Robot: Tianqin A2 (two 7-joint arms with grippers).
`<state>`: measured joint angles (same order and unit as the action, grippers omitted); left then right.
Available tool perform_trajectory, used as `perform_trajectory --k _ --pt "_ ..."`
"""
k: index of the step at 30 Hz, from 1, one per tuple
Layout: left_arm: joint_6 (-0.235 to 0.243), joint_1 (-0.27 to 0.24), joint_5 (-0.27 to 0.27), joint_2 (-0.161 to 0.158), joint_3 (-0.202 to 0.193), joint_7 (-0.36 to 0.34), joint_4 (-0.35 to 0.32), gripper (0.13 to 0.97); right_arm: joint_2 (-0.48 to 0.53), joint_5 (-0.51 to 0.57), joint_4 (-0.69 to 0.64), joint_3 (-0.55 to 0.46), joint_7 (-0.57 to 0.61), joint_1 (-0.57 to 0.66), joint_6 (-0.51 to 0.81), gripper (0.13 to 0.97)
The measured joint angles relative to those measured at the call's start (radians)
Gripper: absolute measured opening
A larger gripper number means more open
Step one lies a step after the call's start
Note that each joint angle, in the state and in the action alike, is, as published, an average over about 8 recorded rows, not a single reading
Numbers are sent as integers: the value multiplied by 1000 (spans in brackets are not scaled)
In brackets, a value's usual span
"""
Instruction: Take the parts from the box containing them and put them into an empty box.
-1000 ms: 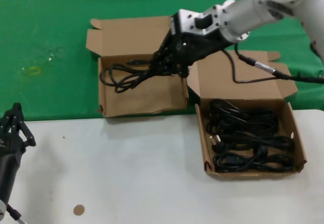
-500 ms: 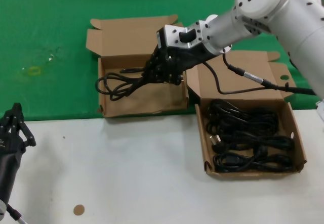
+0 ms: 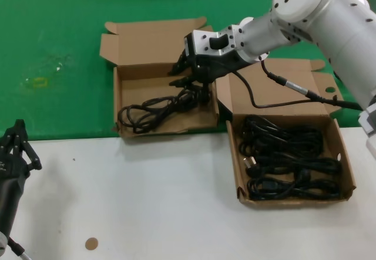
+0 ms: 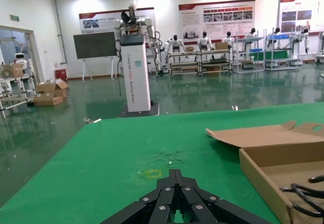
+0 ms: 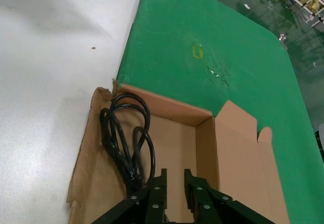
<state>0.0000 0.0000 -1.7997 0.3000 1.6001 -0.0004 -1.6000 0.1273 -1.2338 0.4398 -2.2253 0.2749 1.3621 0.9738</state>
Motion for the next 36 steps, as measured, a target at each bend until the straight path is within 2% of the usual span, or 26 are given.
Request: perform_trajectory --k 6,15,23,26,27,30,35,36 --pt "0 0 0 0 0 0 0 144 -4 -4 -17 4 15 4 -4 216" --pt "0 0 0 0 0 0 0 144 23 -7 46 9 -10 -4 14 338" --pt "0 0 0 0 0 0 0 152 33 -9 75 12 -23 -14 13 530" --pt "0 0 0 0 0 0 0 156 36 -17 91 21 -27 -34 -1 530" --pt "0 0 0 0 0 0 0 156 37 -21 100 26 -29 -44 -9 530" --pt "0 0 0 0 0 0 0 156 41 -37 131 44 -36 -83 -37 610" --pt "0 0 0 0 0 0 0 205 49 -70 195 80 -51 -163 -96 743" --pt "0 0 0 0 0 0 0 215 51 -77 209 88 -54 -180 -108 743"
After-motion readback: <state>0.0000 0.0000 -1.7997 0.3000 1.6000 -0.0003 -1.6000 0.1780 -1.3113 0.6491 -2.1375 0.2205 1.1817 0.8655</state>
